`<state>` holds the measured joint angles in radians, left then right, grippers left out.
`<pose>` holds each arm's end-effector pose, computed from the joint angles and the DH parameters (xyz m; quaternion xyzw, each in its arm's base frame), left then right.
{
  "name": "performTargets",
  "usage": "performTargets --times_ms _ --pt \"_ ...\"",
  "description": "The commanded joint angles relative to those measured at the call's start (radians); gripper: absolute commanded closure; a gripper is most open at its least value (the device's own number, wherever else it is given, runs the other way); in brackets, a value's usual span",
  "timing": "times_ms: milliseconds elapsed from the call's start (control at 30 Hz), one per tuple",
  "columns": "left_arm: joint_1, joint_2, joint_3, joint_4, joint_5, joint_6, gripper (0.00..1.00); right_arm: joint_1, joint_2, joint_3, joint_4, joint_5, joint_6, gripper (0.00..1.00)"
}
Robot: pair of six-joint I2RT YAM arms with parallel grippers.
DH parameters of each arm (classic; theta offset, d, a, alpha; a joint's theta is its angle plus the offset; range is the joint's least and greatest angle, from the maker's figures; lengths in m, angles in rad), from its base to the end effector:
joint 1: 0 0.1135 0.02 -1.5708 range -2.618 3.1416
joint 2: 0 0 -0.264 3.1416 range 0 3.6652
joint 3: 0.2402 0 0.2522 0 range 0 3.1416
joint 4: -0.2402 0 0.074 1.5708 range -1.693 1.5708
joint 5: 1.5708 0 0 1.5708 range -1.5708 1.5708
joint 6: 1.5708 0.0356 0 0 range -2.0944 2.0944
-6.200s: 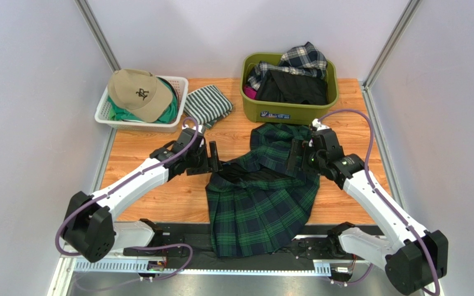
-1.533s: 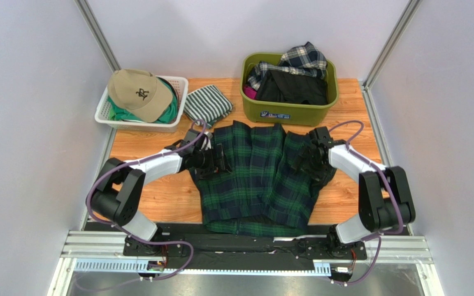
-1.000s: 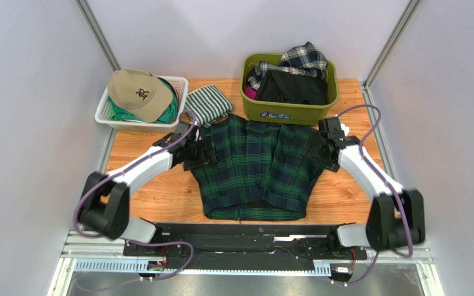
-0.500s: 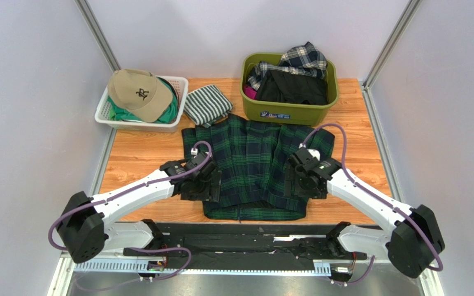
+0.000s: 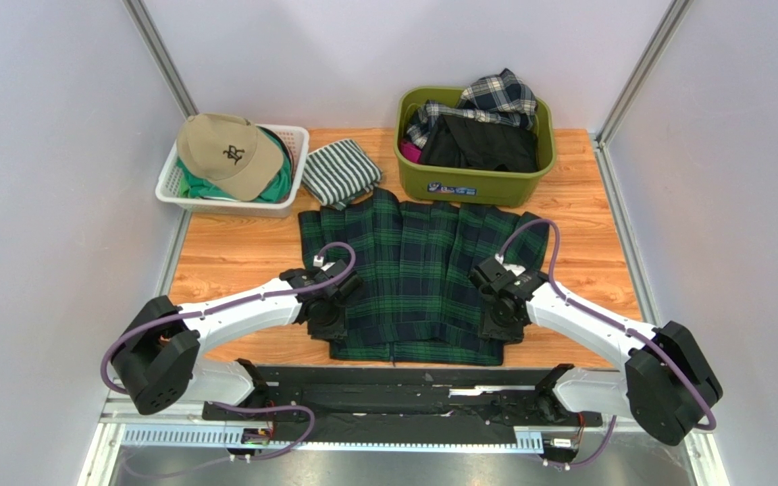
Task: Fold and stack the skirts
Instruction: Flatten out the skirt at the center of the board.
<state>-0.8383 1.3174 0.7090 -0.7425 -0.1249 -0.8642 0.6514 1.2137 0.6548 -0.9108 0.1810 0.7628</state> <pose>0.1457 -0.1554 0.1716 -0.0197 0.9919 -0.0415 0.1188 0.1456 0.1030 0.1734 0.0599 0.9928 -0.0359 0.0969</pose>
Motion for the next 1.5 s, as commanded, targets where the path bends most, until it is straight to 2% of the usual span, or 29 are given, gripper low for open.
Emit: performTargets --times_ms 0,33,100,133,200,233,433,567,700,767,800,833,867,933,1000,1033,1100,1167,1200,1233,1267,1300,1333,1467 --pt "-0.004 -0.024 -0.013 -0.007 -0.039 -0.022 0.81 -0.022 -0.031 -0.035 0.0 0.003 0.046 0.61" --pt "-0.004 -0.03 -0.014 -0.012 -0.045 -0.025 0.85 -0.032 -0.048 -0.037 -0.019 0.005 0.049 0.67" --pt "-0.004 -0.047 -0.019 -0.009 -0.044 -0.025 0.99 -0.064 -0.075 -0.038 -0.045 0.018 0.058 0.7" --pt "-0.004 -0.05 -0.023 -0.009 -0.042 -0.027 1.0 -0.073 -0.104 -0.038 -0.062 0.026 0.069 0.78" --pt "-0.002 -0.061 -0.022 -0.021 -0.041 -0.038 1.0 -0.093 -0.129 -0.032 -0.063 -0.013 0.064 0.85" --pt "-0.002 -0.066 -0.022 -0.029 -0.041 -0.045 1.0 -0.131 -0.138 -0.03 -0.066 -0.04 0.06 1.0" --pt "-0.001 -0.145 0.014 -0.195 -0.151 -0.114 1.0 -0.212 -0.181 0.023 -0.158 -0.028 0.064 1.0" --pt "0.001 -0.185 0.0 -0.167 -0.031 -0.075 1.0 -0.213 -0.207 0.062 -0.23 -0.076 0.043 1.0" --pt "-0.002 -0.165 -0.061 -0.127 0.083 -0.061 1.0 -0.213 -0.21 -0.006 -0.267 -0.213 0.032 0.97" --pt "-0.008 -0.152 -0.06 -0.144 0.106 -0.055 1.0 -0.213 -0.188 -0.041 -0.272 -0.207 0.033 0.95" --pt "-0.008 -0.15 -0.06 -0.162 0.1 -0.058 0.98 -0.213 -0.178 -0.044 -0.252 -0.216 0.027 0.95" --pt "-0.01 -0.144 -0.059 -0.173 0.094 -0.062 0.91 -0.213 -0.163 -0.047 -0.24 -0.218 0.029 0.94" --pt "-0.01 -0.138 -0.057 -0.176 0.099 -0.058 0.75 -0.213 -0.154 -0.044 -0.232 -0.206 0.036 0.92" --pt "-0.01 -0.129 -0.051 -0.178 0.119 -0.056 0.73 -0.213 -0.125 -0.032 -0.209 -0.183 0.035 0.81" --pt "-0.01 -0.127 -0.059 -0.163 0.148 -0.052 0.59 -0.213 -0.115 -0.015 -0.2 -0.183 0.018 0.72" --pt "-0.01 -0.129 -0.057 -0.158 0.149 -0.049 0.56 -0.213 -0.115 -0.011 -0.195 -0.186 0.013 0.59" --pt "-0.01 -0.155 -0.025 -0.155 0.151 -0.032 0.5 -0.213 -0.135 0.047 -0.21 -0.183 -0.011 0.49" --pt "-0.01 -0.201 0.01 -0.162 0.154 -0.009 0.39 -0.213 -0.182 0.12 -0.24 -0.105 -0.045 0.41" --pt "-0.01 -0.222 0.05 -0.169 0.151 -0.001 0.34 -0.21 -0.204 0.156 -0.264 -0.075 -0.074 0.17" --pt "-0.01 -0.266 0.07 -0.175 0.128 0.005 0.22 -0.208 -0.227 0.237 -0.264 -0.046 -0.085 0.13" --pt "-0.012 -0.288 0.09 -0.19 0.085 0.02 0.12 -0.208 -0.256 0.27 -0.257 -0.004 -0.097 0.01" --pt "-0.008 -0.308 0.127 -0.201 0.058 0.031 0.04 -0.207 -0.305 0.301 -0.22 0.0 -0.112 0.01" --pt "-0.001 -0.334 0.145 -0.218 -0.003 0.046 0.02 -0.197 -0.33 0.331 -0.188 -0.015 -0.121 0.01" --pt "0.108 -0.353 0.231 -0.32 -0.111 0.066 0.01 -0.054 -0.336 0.353 0.053 -0.138 -0.149 0.01"
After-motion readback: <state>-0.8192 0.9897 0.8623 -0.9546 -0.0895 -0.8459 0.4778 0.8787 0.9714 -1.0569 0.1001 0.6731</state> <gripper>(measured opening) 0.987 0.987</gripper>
